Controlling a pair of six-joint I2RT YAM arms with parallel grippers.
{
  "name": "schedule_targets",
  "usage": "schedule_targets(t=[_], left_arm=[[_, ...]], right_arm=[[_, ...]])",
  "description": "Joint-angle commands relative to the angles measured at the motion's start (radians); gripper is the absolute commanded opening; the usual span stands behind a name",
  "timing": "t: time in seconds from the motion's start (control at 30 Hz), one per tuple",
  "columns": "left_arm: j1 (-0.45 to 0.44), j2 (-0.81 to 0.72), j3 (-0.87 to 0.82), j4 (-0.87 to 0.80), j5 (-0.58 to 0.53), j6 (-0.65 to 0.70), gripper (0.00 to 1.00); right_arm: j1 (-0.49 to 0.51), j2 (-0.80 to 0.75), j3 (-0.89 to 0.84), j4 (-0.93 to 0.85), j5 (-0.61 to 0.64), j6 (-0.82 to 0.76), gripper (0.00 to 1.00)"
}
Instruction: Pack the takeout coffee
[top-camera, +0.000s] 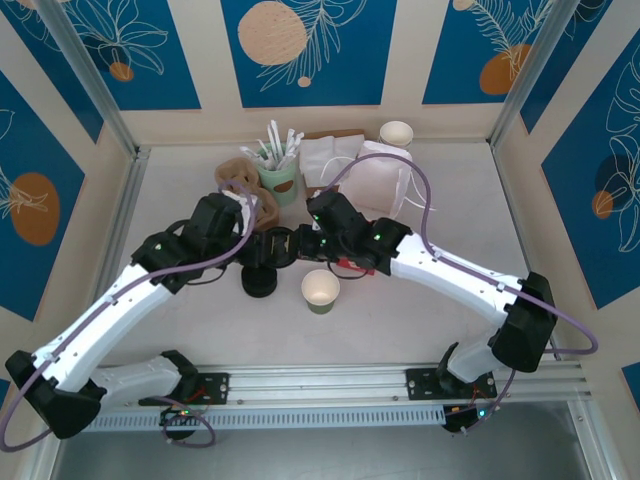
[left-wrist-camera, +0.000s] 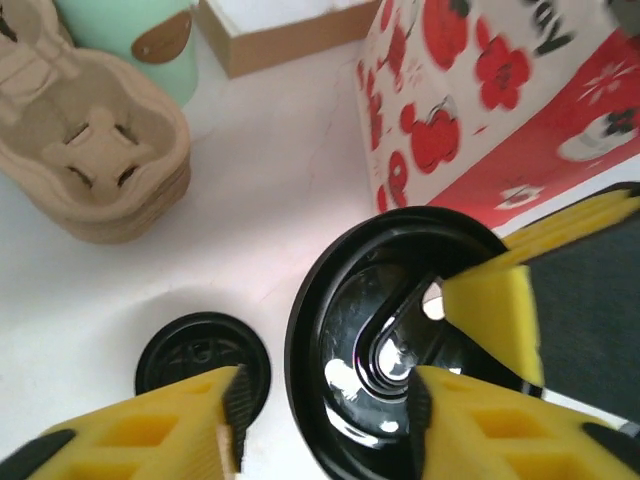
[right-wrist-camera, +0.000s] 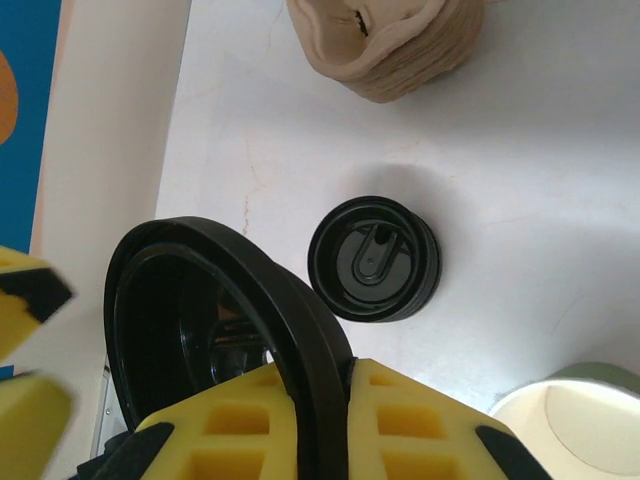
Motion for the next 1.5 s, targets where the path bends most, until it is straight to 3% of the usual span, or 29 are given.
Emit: schedule_targets(t=[0.0, 0.07, 0.27, 0.53, 0.67, 0.9, 1.17, 1.47], left_arm=[[-0.012, -0.064, 0.004, 0.073, 0.070, 0.142, 0.53], [-0.013, -0.096, -0.009, 0.104, 0.111, 0.217, 0.58], [-0.015, -0.191, -0.066, 0.211, 0.279, 0.431, 0.58], [-0.065, -0.224, -0.103, 0.300, 0.395, 0.585, 0.56], [-0.164, -0.185, -0.076, 0.297, 0.360, 0.661, 0.55], [-0.347, -0.083, -0.056, 0.289, 0.118, 0.840, 0.55], [-0.402, -0.050, -0.106, 0.419, 0.007, 1.021, 0.52], [-0.417, -0.009, -0.084, 0.366, 0.033, 1.134, 0.55]], right_arm=[[-0.026, -0.061, 0.040, -0.095, -0.037, -0.021, 0.05], [-0.043, -0.080, 0.049, -0.141, -0.061, -0.031, 0.05], [-0.099, -0.117, 0.100, -0.319, -0.157, -0.064, 0.05], [-0.176, -0.167, 0.141, -0.482, -0.279, -0.098, 0.05], [-0.250, -0.166, 0.130, -0.538, -0.414, -0.118, 0.04], [-0.304, -0.186, 0.115, -0.609, -0.464, -0.140, 0.05], [-0.325, -0.205, 0.100, -0.636, -0.498, -0.139, 0.05], [-0.330, -0.205, 0.096, -0.646, -0.519, -0.139, 0.05]])
